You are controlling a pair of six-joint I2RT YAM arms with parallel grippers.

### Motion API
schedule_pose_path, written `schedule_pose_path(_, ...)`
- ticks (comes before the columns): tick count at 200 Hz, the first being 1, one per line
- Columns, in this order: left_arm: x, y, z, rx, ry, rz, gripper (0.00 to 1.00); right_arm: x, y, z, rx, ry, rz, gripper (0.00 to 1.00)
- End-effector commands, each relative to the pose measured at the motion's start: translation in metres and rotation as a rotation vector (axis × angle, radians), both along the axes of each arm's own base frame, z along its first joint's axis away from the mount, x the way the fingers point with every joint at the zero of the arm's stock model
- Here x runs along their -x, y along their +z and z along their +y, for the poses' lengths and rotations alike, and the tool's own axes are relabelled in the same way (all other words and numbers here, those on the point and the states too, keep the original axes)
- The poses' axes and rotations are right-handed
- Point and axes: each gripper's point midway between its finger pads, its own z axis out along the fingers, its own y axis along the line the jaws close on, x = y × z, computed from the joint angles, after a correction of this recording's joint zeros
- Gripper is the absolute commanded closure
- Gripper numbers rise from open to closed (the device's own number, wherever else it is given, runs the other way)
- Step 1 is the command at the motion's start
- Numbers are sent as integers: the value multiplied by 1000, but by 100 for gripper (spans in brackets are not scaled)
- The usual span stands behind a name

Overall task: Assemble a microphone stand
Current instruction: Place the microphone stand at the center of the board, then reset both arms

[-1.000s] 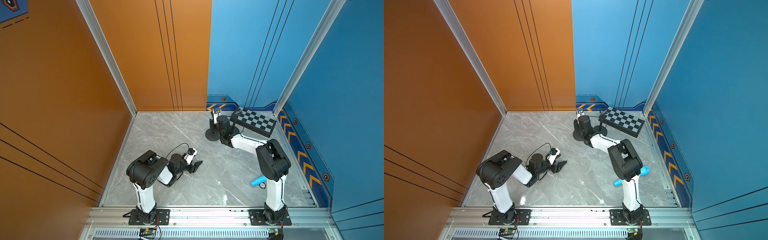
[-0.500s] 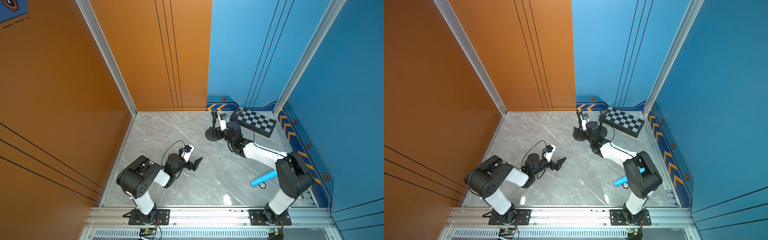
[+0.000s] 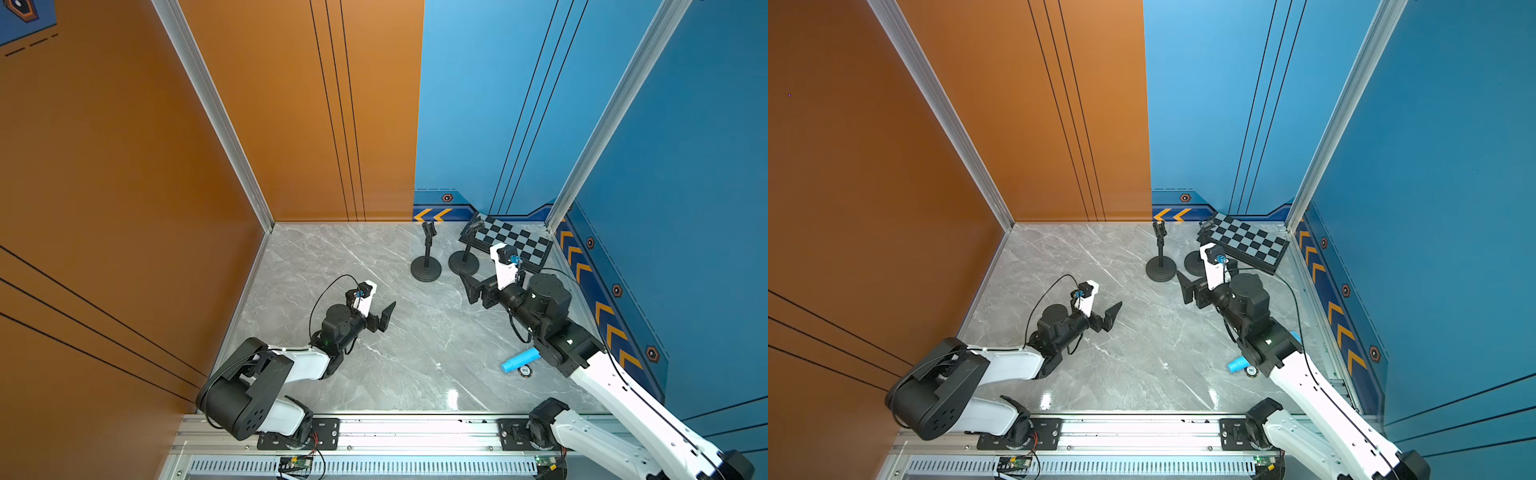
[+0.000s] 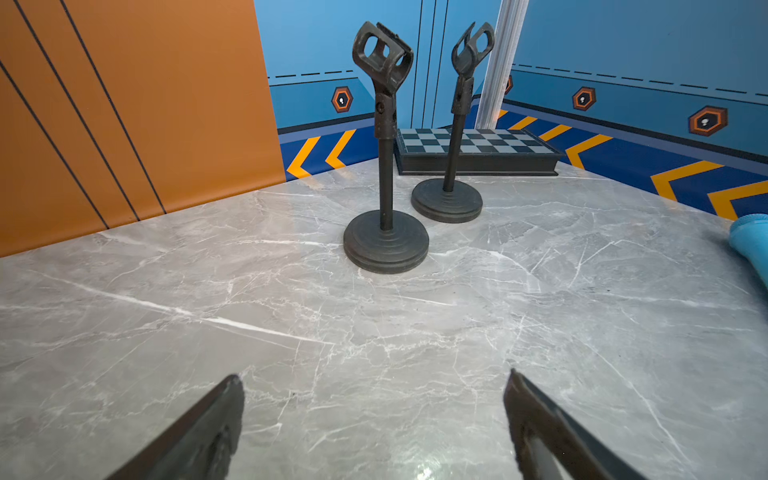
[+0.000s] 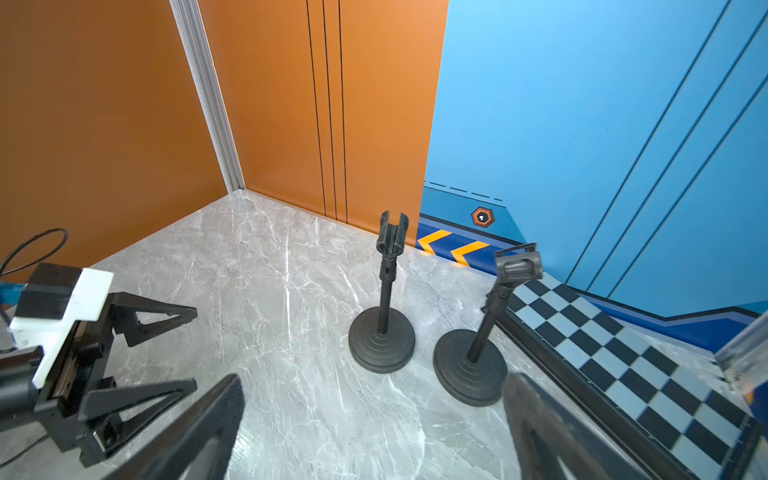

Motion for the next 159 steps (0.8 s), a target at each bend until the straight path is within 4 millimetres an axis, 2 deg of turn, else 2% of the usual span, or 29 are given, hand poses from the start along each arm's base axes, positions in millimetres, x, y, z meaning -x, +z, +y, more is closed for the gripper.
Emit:
schedule_pose_path(1,-6,-4,14,-41,66,64,2,17,-42,-28,116,-75,91,0)
schedule_pose_path(20,-9,3,22,-60,103,86,2,18,-45,-47,172,-134,50,0)
schedule_pose_path(38,-14,11,38,-76,181,126,2,2,-51,-80,150,-290,90,0)
schedule_pose_path(59,-13,27,68,-108,330,140,2,-17,-58,-117,58,-428,99,0)
schedule_pose_path(76,-9,38,92,-150,421,102,2,-31,-74,-142,-29,-488,100,0)
schedule_pose_path(94,-8,36,115,-222,490,128,2,-41,-96,-163,-83,-552,132,0)
schedule_pose_path(115,-10,19,150,-264,627,168,2,-51,-129,-175,-53,-614,175,0)
schedule_pose_path(137,-13,-8,177,-252,685,222,2,-60,-166,-173,-38,-602,224,0)
schedule_pose_path(159,-12,-27,194,-177,717,195,2,-69,-181,-163,-8,-555,204,0)
